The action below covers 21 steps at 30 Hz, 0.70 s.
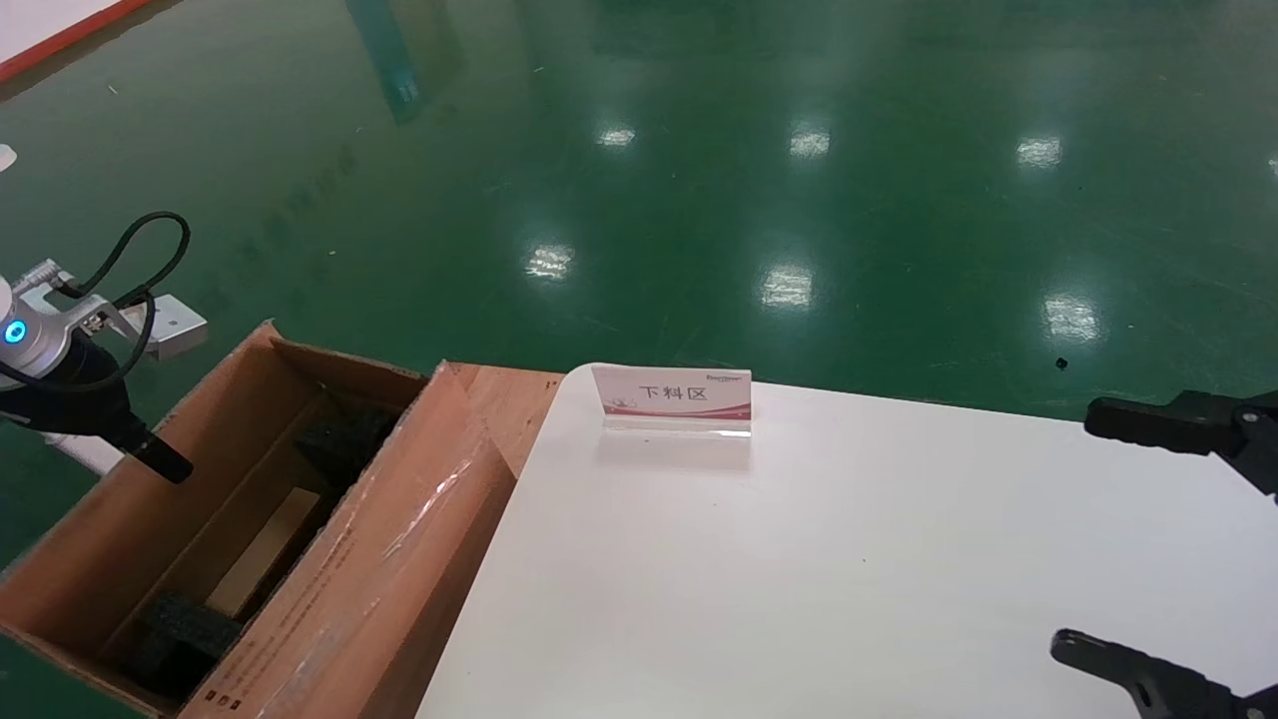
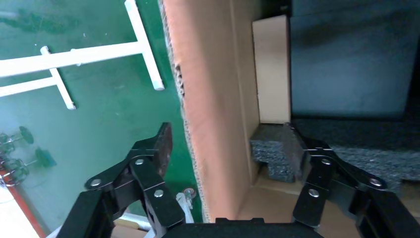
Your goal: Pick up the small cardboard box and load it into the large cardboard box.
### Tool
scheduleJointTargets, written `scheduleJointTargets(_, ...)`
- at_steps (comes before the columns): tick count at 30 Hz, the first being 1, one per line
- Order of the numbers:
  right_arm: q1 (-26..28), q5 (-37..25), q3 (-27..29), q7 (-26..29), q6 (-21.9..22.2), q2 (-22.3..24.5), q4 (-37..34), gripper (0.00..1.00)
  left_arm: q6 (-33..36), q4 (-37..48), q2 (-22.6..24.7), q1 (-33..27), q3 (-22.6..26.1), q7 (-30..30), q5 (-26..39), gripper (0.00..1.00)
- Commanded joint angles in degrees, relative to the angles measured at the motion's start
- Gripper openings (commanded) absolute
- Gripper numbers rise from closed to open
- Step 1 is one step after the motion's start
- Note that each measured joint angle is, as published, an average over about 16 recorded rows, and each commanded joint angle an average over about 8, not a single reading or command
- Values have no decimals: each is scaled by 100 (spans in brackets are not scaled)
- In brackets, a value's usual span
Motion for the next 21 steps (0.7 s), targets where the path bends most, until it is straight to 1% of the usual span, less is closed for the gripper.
scheduleJointTargets(1,0,0,0,0,0,0,0,100,1,-3,-1,-1,-1,-1,-2,100)
scheduleJointTargets(6,0,0,0,0,0,0,-1,100,-14,-40,-21,-37,-41,36,-61,100)
scheduleJointTargets(11,1,1,-2,-2,0,0,-3,100,-87,-265,-132,-291,-236,294,-269,100)
scheduleJointTargets(15,2,1,-3,-2,-1,0,-4,100,-206,-633,-285,-608,-460,598,-472,100)
scheduleJointTargets(21,3,2,-5,-3,-1,0,-5,100,-482,-1480,-619,-1042,-781,986,-713,100)
